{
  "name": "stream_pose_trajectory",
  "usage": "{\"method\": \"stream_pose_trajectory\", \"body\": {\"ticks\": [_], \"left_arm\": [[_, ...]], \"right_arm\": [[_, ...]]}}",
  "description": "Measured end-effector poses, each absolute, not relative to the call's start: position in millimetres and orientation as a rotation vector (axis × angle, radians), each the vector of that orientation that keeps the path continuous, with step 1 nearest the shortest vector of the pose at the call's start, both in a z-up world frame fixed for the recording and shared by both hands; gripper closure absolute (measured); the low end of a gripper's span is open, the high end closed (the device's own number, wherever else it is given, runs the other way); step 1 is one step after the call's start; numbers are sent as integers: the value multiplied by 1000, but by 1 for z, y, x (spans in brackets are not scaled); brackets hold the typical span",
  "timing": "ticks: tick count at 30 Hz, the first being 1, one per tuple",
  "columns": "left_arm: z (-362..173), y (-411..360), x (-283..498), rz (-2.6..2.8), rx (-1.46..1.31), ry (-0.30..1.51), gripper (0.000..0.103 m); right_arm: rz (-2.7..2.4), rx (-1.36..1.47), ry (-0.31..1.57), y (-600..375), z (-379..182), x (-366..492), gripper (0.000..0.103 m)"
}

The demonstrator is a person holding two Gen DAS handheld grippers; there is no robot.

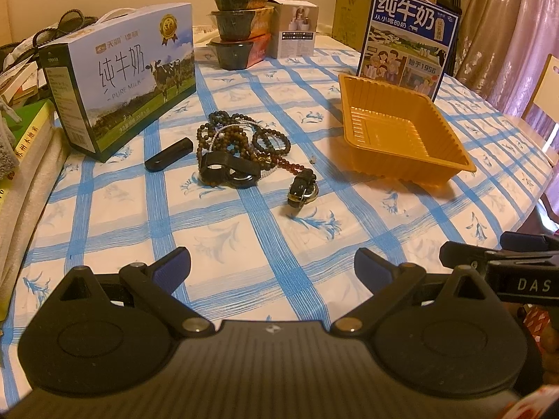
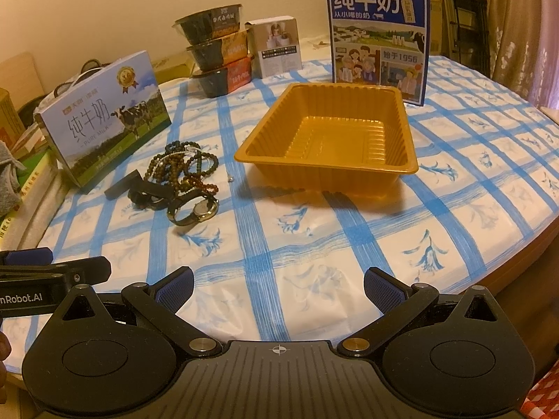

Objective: Organize jewelry
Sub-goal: 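Grasp the orange tray rim with the right tool while the left tool approaches the key fob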

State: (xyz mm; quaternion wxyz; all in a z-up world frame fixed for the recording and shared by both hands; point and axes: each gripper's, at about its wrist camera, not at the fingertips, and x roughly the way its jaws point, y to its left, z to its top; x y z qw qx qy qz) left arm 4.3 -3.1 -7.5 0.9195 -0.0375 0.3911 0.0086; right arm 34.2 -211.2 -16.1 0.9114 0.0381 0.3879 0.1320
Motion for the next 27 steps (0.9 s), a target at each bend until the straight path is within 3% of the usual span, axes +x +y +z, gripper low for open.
{"method": "stream_pose_trajectory", "body": {"ticks": [10,27], "left_arm": [[-9,-2,6,21,-82,800,3],[-42,9,71,50,-69,729,3]], "right_arm": [[269,80,793,-212,-17,38,0],[32,308,515,-294,-49,110,0]]}}
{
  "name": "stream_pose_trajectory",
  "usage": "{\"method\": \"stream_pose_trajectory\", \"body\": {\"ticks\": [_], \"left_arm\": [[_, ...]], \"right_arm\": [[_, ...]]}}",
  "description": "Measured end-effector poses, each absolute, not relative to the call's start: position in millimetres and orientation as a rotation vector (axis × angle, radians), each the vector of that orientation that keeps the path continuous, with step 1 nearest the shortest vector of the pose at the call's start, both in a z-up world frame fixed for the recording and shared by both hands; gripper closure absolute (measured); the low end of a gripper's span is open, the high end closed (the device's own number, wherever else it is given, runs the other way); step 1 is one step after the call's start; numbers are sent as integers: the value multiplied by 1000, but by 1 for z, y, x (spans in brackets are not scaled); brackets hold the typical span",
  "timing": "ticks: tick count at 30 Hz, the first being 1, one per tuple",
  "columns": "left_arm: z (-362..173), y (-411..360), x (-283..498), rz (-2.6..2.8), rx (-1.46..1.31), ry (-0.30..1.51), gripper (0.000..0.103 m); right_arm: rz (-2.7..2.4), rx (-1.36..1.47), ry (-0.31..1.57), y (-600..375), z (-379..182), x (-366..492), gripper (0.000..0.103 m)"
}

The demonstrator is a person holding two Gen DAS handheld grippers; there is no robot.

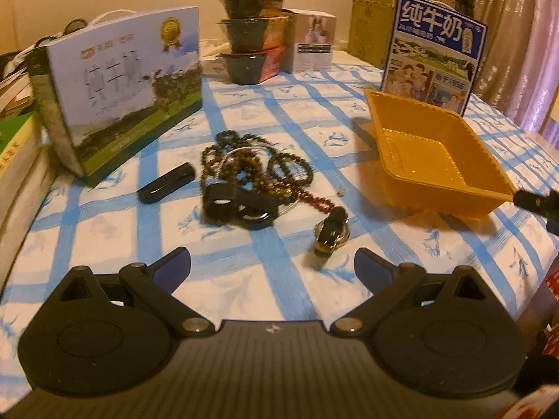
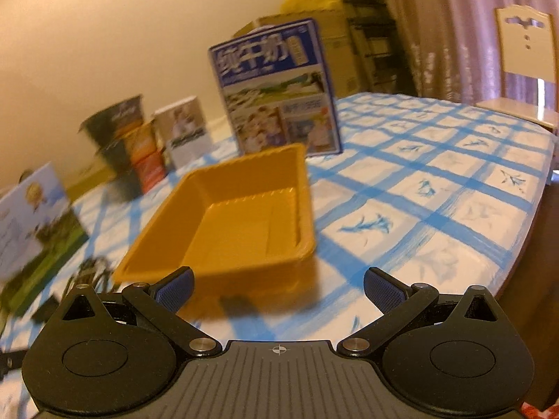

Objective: Organize jewelry
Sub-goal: 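Grasp the orange tray rim with the right tool while the left tool approaches the key fob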

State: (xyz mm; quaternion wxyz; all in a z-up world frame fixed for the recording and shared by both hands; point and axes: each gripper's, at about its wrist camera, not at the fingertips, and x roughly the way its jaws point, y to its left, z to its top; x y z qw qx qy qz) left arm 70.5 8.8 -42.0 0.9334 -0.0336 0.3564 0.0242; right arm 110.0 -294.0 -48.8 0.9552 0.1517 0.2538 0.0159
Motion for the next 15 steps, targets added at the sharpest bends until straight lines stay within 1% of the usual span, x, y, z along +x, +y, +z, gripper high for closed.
{"method": "stream_pose_trajectory", "body": {"ticks": [4,8,9,11,12,14,15], "left_arm": [[-51,2,85,34,-28,712,3],[-56,-1,100,24,-11,708,4],[-57,-1,104,23,-10,708,4],[-59,-2,111,22,-8,707,6],[-61,-2,115,21,-8,708,6],[-62,-3,120,22,-7,710,7],[-63,-3,123,19,-6,709,7]], "right_arm": [[-1,332,458,-294,-59,129,0],[-27,353,446,-294,-69,149,17],[-37,355,448,-294,-72,155,19],[-54,359,450,-294,-78,164,28],[-66,360,451,-293,-81,169,30],[-82,365,460,-293,-86,178,39],[-83,371,466,-294,-88,182,41]]}}
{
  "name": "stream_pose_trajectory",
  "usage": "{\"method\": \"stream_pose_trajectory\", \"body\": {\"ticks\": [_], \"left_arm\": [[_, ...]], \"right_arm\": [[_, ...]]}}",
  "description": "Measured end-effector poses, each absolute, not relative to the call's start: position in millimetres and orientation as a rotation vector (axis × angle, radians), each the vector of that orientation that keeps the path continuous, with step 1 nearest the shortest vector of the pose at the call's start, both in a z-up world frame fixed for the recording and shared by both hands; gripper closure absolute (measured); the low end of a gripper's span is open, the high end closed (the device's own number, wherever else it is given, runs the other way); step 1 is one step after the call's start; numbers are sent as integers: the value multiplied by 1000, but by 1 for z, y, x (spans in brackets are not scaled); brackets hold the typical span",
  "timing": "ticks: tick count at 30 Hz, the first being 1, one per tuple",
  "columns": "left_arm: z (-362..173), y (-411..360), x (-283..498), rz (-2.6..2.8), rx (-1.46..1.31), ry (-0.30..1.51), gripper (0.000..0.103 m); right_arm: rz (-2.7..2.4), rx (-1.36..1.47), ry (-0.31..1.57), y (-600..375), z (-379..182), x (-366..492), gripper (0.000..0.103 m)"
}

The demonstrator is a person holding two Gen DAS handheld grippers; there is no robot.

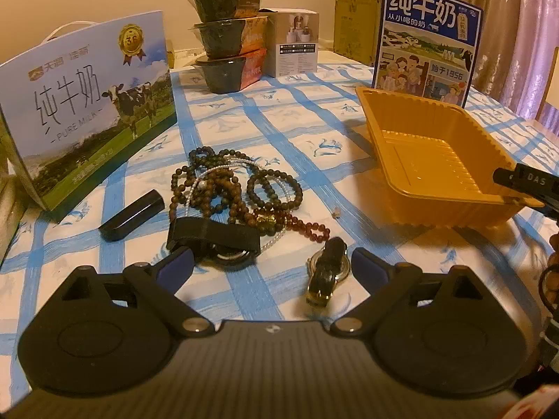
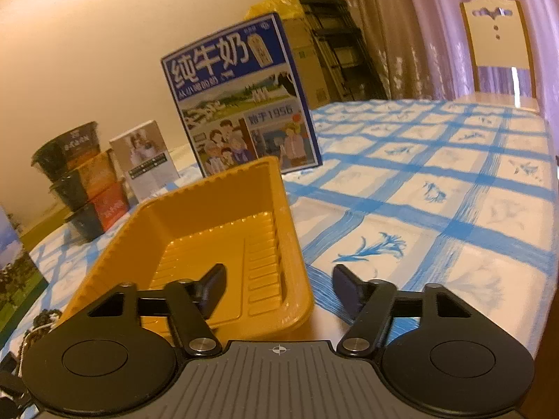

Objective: Organize jewelry
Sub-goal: 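Grasp the orange tray rim with the right tool while the left tool approaches the key fob, then close the left tool on the silver-and-black car key fob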

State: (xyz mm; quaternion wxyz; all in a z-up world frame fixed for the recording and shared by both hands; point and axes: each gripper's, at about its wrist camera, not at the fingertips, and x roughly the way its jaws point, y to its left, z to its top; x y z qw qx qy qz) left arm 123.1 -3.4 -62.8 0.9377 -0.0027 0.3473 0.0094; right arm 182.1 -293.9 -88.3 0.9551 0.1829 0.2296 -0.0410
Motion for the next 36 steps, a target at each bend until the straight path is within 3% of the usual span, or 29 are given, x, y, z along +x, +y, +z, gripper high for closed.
{"method": "stream_pose_trajectory", "body": {"ticks": [6,8,11,18,24,27,34,36], "left_arm": [[-66,-10,130,-1,22,701,9],[-68,-12,132,-7,25,702,9],[-70,-15,133,-14,34,702,13],[-73,-23,134,-40,70,696,18],[-74,-26,136,-73,75,701,31],[-75,-28,137,-86,78,710,41],[-79,-29,136,-112,70,737,81],[-79,-28,135,-118,63,745,85]], "right_arm": [[-93,357,461,-290,-94,196,61],[-79,341,463,-288,-96,199,82],[-80,309,456,-288,-97,198,98],[-49,281,442,-297,-87,187,100],[-45,250,436,-305,-76,167,100],[-48,238,435,-305,-72,160,100],[-47,243,442,-304,-71,154,100],[-44,247,442,-304,-70,154,100]]}}
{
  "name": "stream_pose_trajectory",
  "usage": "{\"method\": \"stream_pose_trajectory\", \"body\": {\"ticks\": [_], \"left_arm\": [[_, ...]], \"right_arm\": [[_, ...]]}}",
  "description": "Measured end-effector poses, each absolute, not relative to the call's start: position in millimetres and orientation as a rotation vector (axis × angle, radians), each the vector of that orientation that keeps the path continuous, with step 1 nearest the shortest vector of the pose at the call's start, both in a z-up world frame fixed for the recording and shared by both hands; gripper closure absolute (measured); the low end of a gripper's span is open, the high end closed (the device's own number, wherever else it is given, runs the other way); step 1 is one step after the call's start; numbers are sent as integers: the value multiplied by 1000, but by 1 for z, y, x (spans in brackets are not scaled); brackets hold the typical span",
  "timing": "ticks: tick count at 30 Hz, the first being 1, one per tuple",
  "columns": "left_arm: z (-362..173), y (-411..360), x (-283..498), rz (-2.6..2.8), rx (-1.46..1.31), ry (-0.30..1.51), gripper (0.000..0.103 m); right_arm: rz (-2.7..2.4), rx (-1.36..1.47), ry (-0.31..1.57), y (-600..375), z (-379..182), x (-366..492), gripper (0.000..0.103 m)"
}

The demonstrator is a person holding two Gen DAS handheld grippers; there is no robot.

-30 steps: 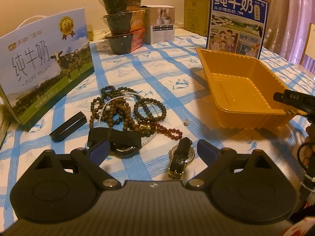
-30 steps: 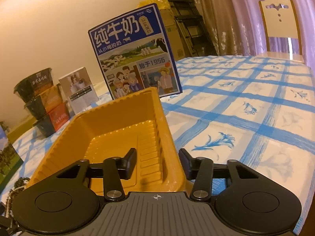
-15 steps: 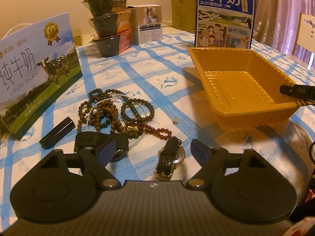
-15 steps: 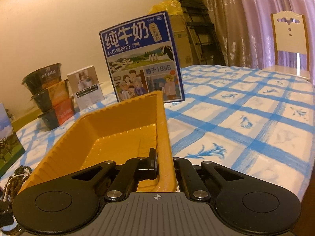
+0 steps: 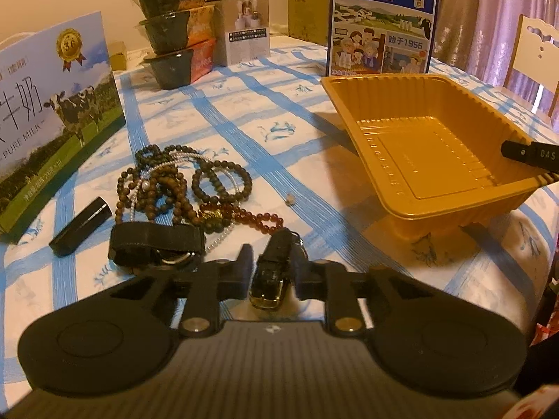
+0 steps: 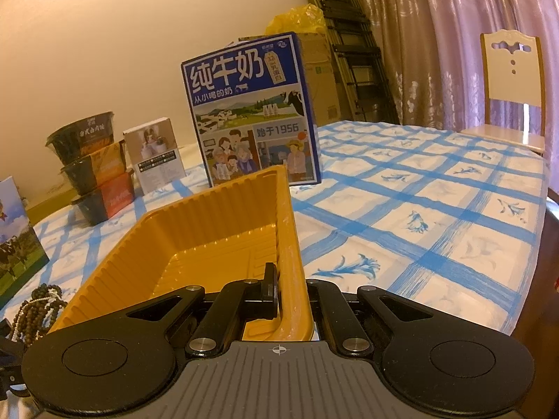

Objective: Organize jewelry
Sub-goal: 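Close the left tool on the silver-and-black car key fob, then carry the key fob into the orange tray and open the left tool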

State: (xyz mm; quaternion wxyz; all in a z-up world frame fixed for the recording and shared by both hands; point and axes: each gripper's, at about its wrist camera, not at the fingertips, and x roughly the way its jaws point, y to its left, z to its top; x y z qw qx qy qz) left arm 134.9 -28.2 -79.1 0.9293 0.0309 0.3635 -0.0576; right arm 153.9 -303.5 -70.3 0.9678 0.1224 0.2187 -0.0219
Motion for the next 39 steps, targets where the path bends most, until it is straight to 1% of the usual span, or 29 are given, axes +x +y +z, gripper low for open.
{"method": "stream_pose_trajectory", "body": {"ticks": [1,10,16,24,29,39], "left_arm": [[-79,-29,134,-119,65,743,88],[-59,-25,131,-87,67,686,89],[-34,-26,130,-83,59,632,89],[-7,-58,137,-176,10,556,89],[-11,-85,151,-226,-25,563,89],[-41,-116,175,-266,-58,647,88]], "right_arm": [[-43,248,441,-303,-70,154,100],[-22,228,430,-293,-66,152,99],[-18,194,413,-288,-59,155,99],[-28,175,402,-286,-57,155,99],[-36,180,405,-290,-59,155,99],[-40,186,409,-294,-62,157,99]]}}
